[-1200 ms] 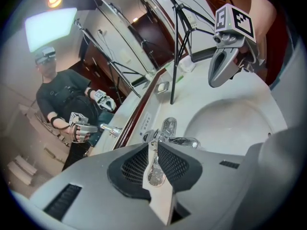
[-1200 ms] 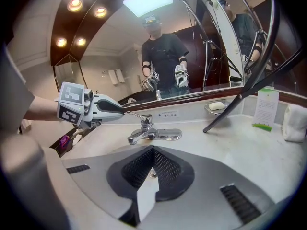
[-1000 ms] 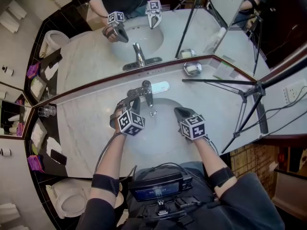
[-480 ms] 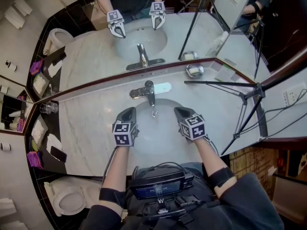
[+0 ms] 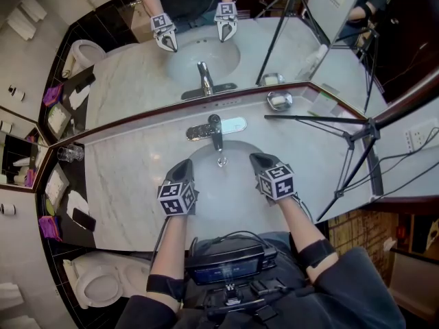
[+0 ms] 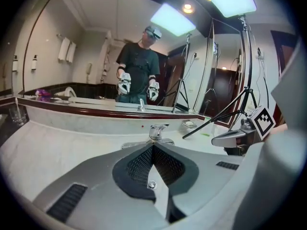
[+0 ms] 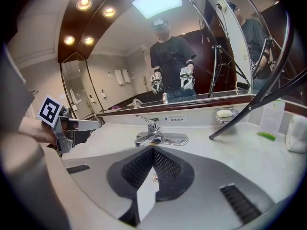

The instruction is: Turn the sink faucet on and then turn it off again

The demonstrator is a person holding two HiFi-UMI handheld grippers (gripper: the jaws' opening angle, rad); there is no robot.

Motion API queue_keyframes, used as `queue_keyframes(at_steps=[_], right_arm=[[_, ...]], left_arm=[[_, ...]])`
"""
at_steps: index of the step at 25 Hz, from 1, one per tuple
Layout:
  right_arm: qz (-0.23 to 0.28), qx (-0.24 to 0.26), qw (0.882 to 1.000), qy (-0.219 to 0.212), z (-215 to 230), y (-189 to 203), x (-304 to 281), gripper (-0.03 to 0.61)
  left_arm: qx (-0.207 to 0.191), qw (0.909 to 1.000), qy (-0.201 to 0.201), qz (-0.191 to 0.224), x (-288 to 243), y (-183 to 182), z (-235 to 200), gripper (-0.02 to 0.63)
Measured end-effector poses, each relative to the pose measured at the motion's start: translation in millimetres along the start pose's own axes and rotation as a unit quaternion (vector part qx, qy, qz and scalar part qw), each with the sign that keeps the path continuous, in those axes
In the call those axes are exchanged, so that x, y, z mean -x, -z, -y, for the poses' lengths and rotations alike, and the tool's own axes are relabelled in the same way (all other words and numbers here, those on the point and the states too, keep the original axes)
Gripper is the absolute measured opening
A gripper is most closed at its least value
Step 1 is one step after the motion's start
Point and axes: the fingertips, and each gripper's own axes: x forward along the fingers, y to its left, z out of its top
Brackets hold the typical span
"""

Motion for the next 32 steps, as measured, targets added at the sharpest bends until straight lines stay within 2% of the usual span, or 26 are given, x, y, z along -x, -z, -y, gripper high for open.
queue_keyframes(at_steps=[5,8,10,12,15,20,22,23,24,27,28,29,30,32], right_arm=[[-0.001,-0.001,1.000,0.000,-0.5,0.8,0.6,0.020],[-0.001,-0.004,1.000,0.000,0.5,0.7,0.8,0.020],[-0.001,-0.005,1.000,0.001,1.2,1.5,1.0,0.020],[-0.003,-0.006,1.000,0.001,1.6,2.8,0.9,0.020],[-0.003,-0.008,1.000,0.003,2.6,4.0,0.7,0.020],[-0.006,-0.013,1.000,0.009,9.8,7.6,2.1,0.020],[-0.007,-0.016,1.000,0.012,13.2,9.4,2.3,0.020],[-0.008,-0.017,1.000,0.013,14.8,10.1,2.3,0.020],[-0.009,-0.018,1.000,0.014,16.2,10.7,2.3,0.020],[-0.011,-0.021,1.000,0.017,19.3,12.7,1.7,0.020],[-0.012,-0.022,1.000,0.017,19.9,13.1,1.3,0.020],[-0.012,-0.023,1.000,0.017,20.4,13.3,0.9,0.020],[-0.012,-0.023,1.000,0.017,20.9,13.5,0.8,0.020],[-0.012,-0.023,0.999,0.018,22.2,13.6,0.8,0.020]], left_arm=[[-0.018,0.9997,-0.014,-0.002,-2.2,0.7,-1.7,0.005],[-0.057,0.9982,-0.002,-0.018,-10.1,3.8,5.5,0.119],[-0.092,0.9952,0.011,-0.029,-17.2,-0.2,14.6,0.160],[-0.136,0.9896,0.026,-0.040,-26.0,-8.2,26.9,0.172],[-0.208,0.9760,0.040,-0.051,-47.2,-15.0,36.1,0.211],[-0.281,0.9549,0.064,-0.069,-82.0,-28.1,49.3,0.219],[-0.322,0.9405,0.074,-0.078,-94.4,-28.8,54.4,0.219],[-0.352,0.9292,0.077,-0.081,-100.0,-28.4,57.2,0.218],[-0.389,0.9142,0.079,-0.083,-105.1,-27.4,60.3,0.217],[-0.502,0.8561,0.083,-0.088,-117.7,-21.7,68.9,0.204],[-0.529,0.8395,0.084,-0.091,-121.4,-19.5,70.6,0.199],[-0.548,0.8269,0.085,-0.093,-124.9,-17.7,71.3,0.189],[-0.561,0.8183,0.084,-0.095,-128.0,-16.6,71.5,0.173],[-0.574,0.8088,0.079,-0.099,-132.8,-15.8,70.2,0.161]])
